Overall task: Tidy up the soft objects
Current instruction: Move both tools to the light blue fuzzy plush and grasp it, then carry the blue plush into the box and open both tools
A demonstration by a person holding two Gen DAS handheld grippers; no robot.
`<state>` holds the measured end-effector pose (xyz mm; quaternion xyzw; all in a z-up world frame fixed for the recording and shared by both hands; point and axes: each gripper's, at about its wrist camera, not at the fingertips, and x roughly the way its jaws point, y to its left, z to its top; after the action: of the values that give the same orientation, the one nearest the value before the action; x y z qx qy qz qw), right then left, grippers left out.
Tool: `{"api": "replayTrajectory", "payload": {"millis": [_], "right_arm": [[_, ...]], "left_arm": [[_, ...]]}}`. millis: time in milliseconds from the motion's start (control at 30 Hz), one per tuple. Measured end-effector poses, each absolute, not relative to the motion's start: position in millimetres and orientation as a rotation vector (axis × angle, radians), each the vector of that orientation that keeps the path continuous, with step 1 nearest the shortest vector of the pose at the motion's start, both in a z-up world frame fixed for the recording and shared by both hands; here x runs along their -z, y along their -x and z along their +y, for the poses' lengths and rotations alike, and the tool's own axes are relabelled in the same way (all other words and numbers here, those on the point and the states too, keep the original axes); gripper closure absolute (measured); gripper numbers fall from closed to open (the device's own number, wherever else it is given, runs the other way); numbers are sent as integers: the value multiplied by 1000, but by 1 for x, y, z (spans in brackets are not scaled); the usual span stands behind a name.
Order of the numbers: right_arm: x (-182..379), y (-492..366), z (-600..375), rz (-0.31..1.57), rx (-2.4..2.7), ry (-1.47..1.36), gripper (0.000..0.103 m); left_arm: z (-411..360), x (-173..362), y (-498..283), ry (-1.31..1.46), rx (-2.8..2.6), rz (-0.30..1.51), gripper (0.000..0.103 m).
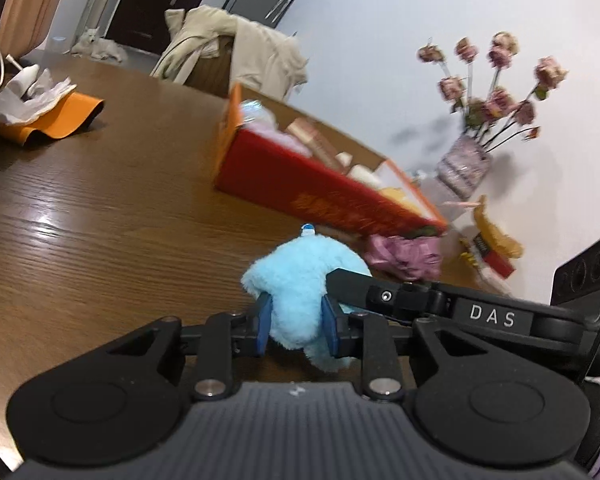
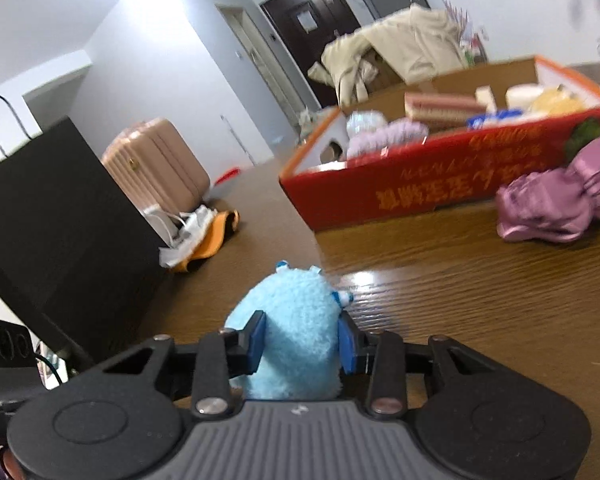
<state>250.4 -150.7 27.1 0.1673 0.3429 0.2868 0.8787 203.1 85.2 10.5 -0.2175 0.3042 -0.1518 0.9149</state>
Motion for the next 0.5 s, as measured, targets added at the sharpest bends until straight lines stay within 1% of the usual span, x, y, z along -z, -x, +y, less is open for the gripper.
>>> {"api": "replayTrajectory", "payload": {"millis": [267, 500], "right_arm": [[-52, -211, -205, 610, -549, -388, 67], [-78, -228, -242, 538, -507, -401, 67]], "left_arm": [[34, -40, -185, 397, 394, 583, 77], [-6, -73, -220, 339, 442, 563, 77]]}}
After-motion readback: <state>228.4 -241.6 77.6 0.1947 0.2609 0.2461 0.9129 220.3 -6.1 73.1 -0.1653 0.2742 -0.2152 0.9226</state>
